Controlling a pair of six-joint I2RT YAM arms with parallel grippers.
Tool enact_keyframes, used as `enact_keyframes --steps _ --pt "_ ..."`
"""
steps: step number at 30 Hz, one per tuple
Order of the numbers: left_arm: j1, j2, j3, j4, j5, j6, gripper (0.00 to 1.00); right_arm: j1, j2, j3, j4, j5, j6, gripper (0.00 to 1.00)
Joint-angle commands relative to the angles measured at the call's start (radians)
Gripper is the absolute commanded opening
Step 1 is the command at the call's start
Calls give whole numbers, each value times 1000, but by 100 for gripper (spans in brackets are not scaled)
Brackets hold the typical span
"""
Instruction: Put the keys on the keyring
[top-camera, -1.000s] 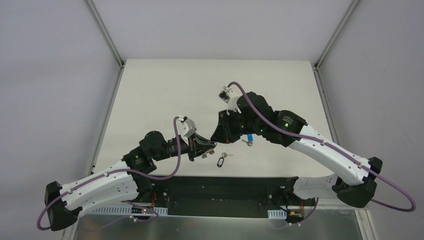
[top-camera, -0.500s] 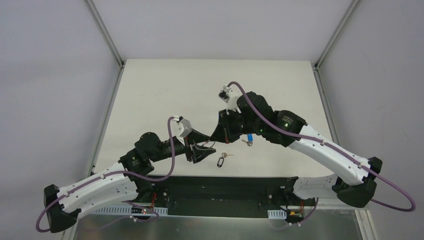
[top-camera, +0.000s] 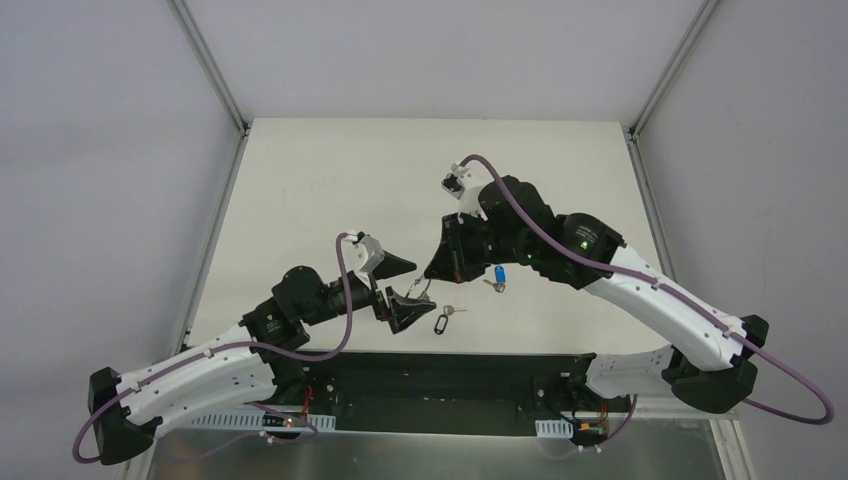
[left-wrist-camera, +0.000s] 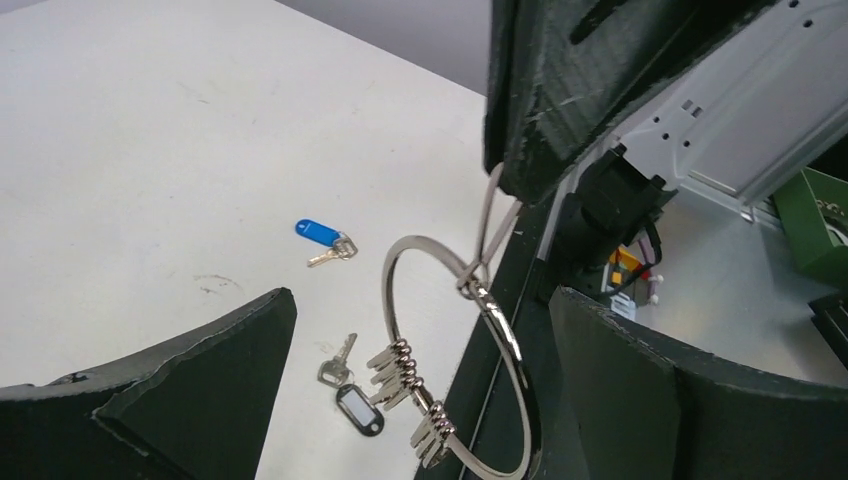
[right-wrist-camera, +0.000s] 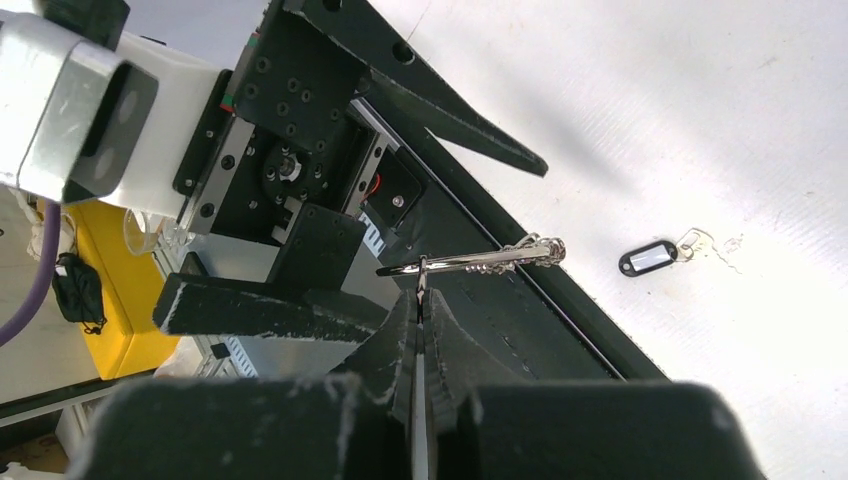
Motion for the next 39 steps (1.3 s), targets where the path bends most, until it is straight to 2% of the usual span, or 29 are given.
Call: enact_keyframes --steps 1,5,10,13,17,26,39 --pt "-2 -1 0 31 -139 3 99 5 -12 54 -36 36 -4 0" --pt "-4 47 57 -120 -208 82 99 -2 -6 48 -35 50 -15 0" --pt "-9 54 22 -78 -270 102 99 -29 34 66 -56 72 -17 0" --pt "-20 58 39 -82 -242 137 99 -46 65 88 -75 77 -10 0" --pt "-45 39 73 -98 -236 175 92 -59 115 142 -120 102 1 0" --pt "-55 59 85 -109 -240 221 85 -76 201 200 -154 103 16 0" --pt "-54 52 39 10 -245 308 68 -76 230 223 -158 76 21 0"
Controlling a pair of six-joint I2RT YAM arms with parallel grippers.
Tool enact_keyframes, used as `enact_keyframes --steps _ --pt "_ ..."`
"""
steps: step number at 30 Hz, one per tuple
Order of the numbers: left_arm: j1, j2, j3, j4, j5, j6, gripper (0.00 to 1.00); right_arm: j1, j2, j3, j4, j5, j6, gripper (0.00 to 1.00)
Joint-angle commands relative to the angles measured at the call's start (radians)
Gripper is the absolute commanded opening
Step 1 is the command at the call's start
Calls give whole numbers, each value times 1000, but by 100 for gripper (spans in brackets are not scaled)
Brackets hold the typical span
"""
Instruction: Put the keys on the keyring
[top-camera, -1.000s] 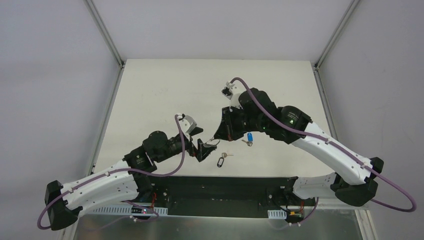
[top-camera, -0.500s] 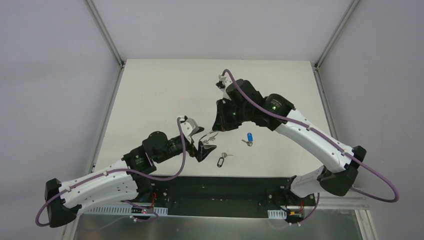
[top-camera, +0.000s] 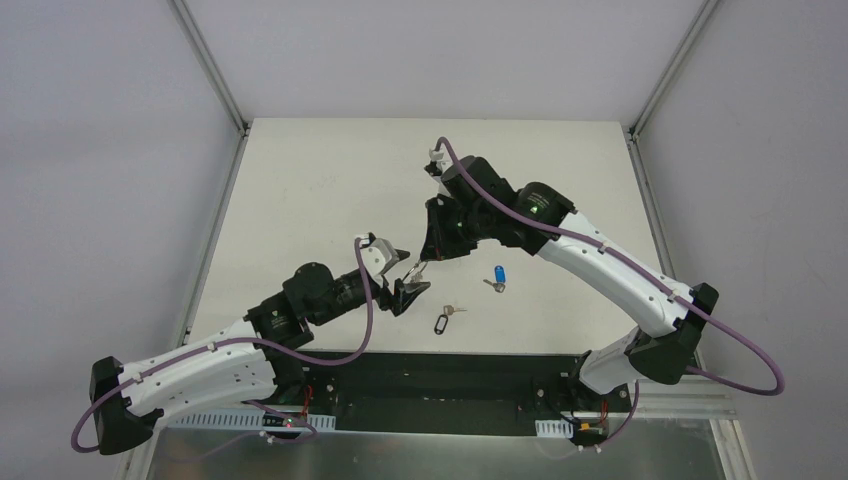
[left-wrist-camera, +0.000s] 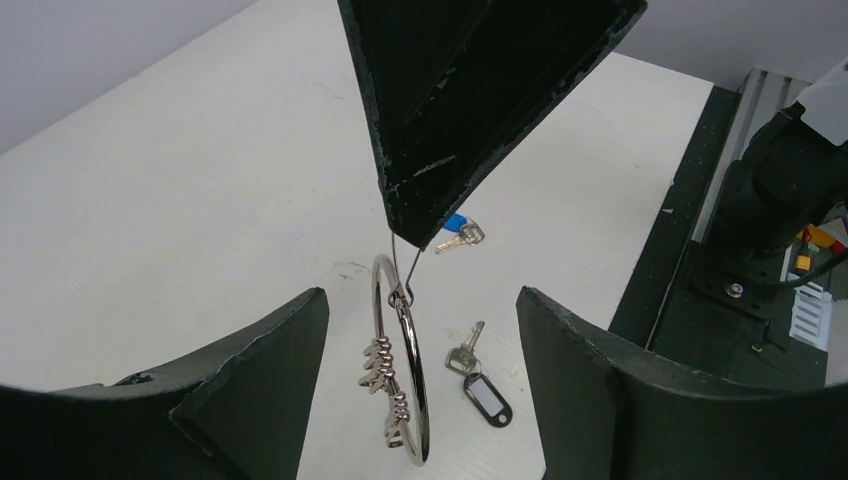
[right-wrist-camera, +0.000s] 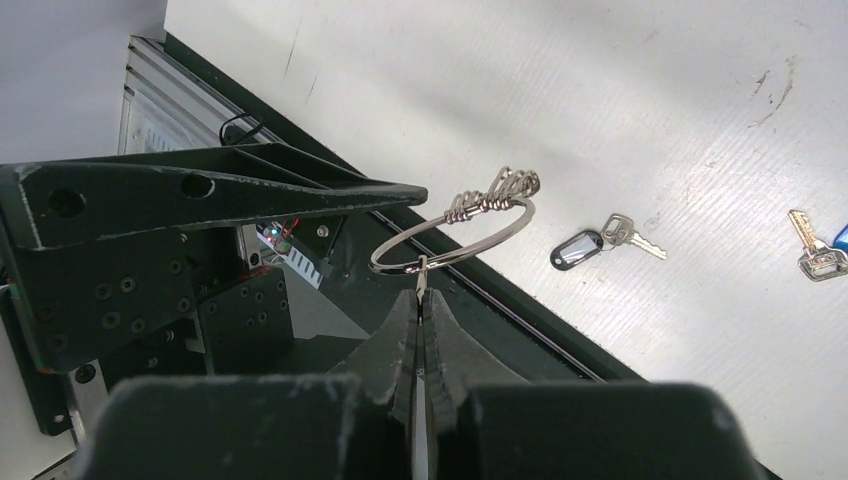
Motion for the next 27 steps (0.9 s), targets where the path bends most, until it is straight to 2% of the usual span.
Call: enact_keyframes --steps 1,8,14,20,27 --pt "-7 -2 -14 105 -11 57 67 -3 -7 51 -5 -16 14 0" --pt "-8 23 -29 155 -1 111 56 -3 -5 54 -1 -35 16 0" --pt "-7 28 -44 183 -16 135 54 0 -10 54 2 -42 19 0" --pt "-8 23 -53 201 -9 136 43 5 -11 55 3 -44 22 0" --pt "-8 -7 -70 225 -4 133 39 13 -6 55 1 -44 20 0"
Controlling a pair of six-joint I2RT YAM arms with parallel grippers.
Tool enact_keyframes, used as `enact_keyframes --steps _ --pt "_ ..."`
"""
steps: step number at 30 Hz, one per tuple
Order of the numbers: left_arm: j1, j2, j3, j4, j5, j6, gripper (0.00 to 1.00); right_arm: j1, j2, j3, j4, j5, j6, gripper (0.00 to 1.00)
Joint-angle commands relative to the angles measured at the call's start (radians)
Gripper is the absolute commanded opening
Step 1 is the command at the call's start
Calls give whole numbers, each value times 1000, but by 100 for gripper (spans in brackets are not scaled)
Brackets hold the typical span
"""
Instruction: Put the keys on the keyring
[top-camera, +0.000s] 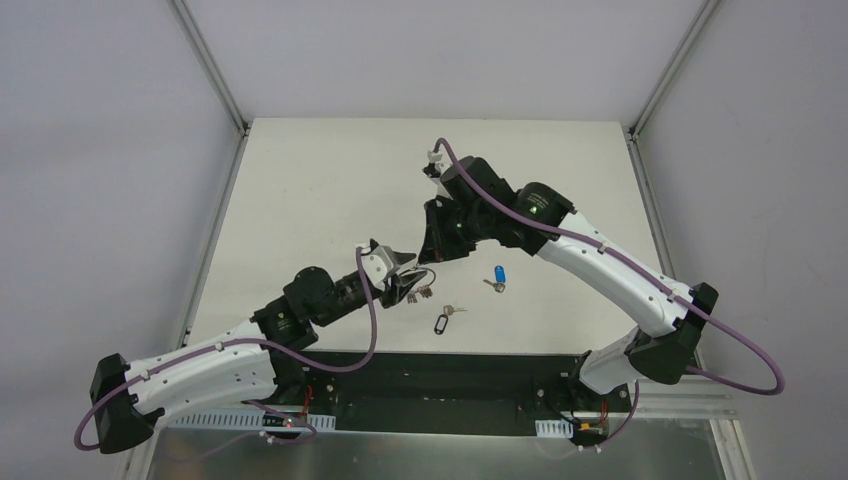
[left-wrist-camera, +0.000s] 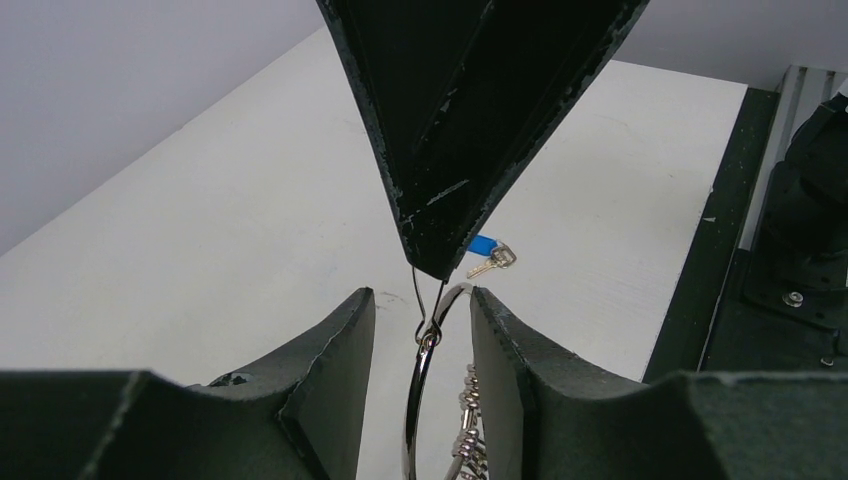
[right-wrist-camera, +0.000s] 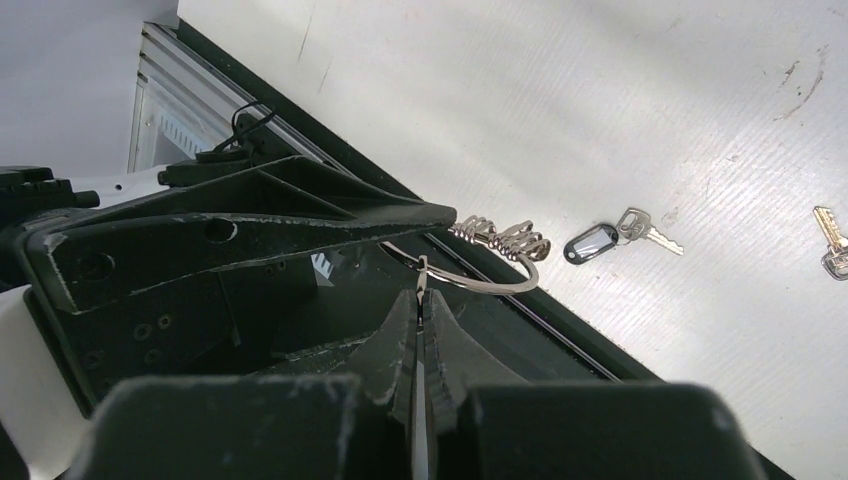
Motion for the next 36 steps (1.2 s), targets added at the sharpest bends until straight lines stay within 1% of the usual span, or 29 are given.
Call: enact_keyframes --steps 1,8,10,11,15,17,24,31,36 --pt "-7 -33 -17 77 1 12 39 15 -4 54 2 -14 13 0" --pt "-7 -31 -21 90 7 8 37 22 -4 62 2 -14 13 0" --pt "-8 -29 -21 89 28 9 35 21 -4 62 2 -17 13 0" --pt "-8 -29 -19 89 36 10 31 23 -3 62 2 -18 13 0" --pt "-7 -21 -14 74 50 10 7 23 -4 61 3 -17 16 0" --pt "-7 -23 -15 76 56 9 0 23 -7 60 4 -17 16 0" --pt "-7 -41 -35 116 81 -12 0 23 -11 52 11 -27 21 0" --pt "-7 -29 -13 84 17 -52 0 22 -45 21 30 -31 22 0" --pt "-7 -16 -5 81 16 -79 0 23 -60 -1 50 -35 22 0"
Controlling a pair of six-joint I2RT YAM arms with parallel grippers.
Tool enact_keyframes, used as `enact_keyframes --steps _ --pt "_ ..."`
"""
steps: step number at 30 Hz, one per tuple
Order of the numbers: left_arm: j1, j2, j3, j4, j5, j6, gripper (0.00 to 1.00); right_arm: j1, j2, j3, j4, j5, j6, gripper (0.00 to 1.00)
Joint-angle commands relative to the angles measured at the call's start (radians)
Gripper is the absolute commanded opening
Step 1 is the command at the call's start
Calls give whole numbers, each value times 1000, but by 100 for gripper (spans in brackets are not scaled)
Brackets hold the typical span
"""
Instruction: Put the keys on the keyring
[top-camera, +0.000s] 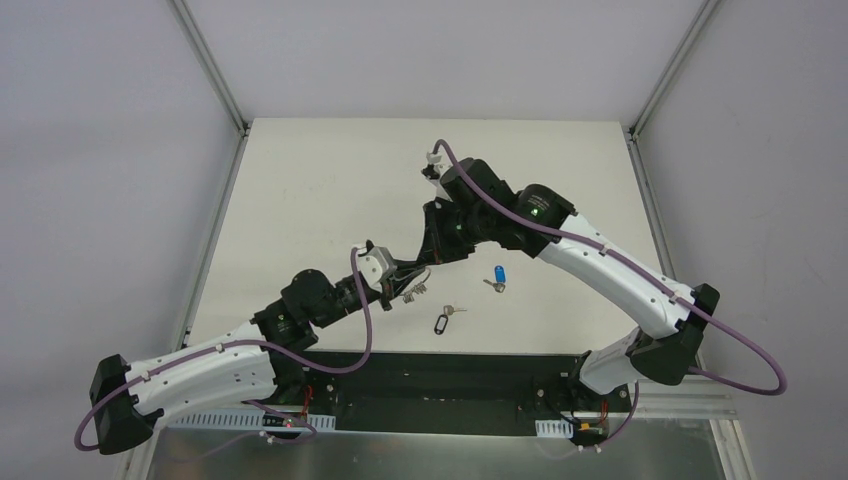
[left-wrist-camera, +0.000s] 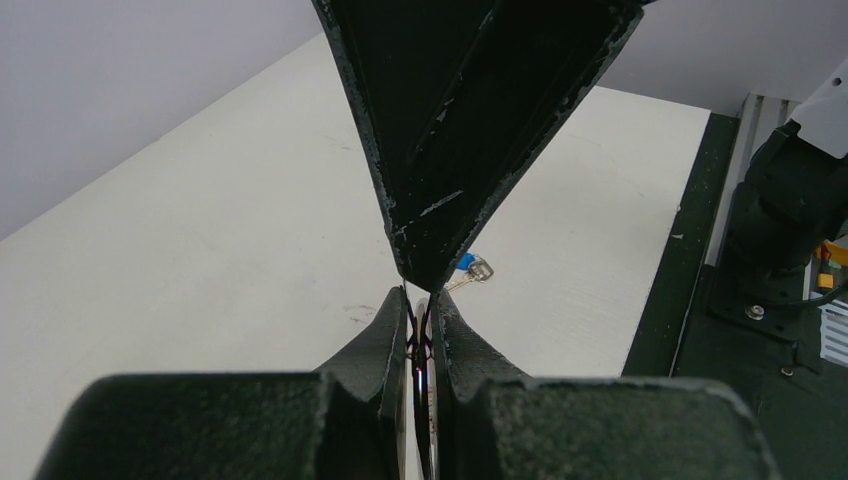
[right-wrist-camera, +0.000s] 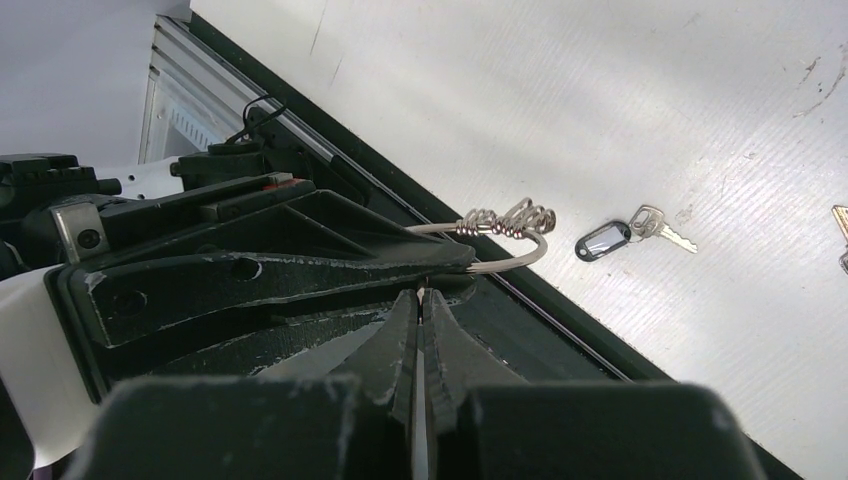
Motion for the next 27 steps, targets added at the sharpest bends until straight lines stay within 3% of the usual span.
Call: enact_keyframes --steps 1,5,17,27 --pt "-7 7 20 33 -3 -38 0 5 -58 -6 53 -27 13 0" --pt "-7 -19 -3 47 12 -30 1 6 -58 -1 58 -34 13 0" --pt "-7 -46 -28 58 7 -18 25 5 -39 22 57 -41 18 0" --pt "-8 -50 -30 63 19 -16 24 6 -37 23 56 -46 20 0"
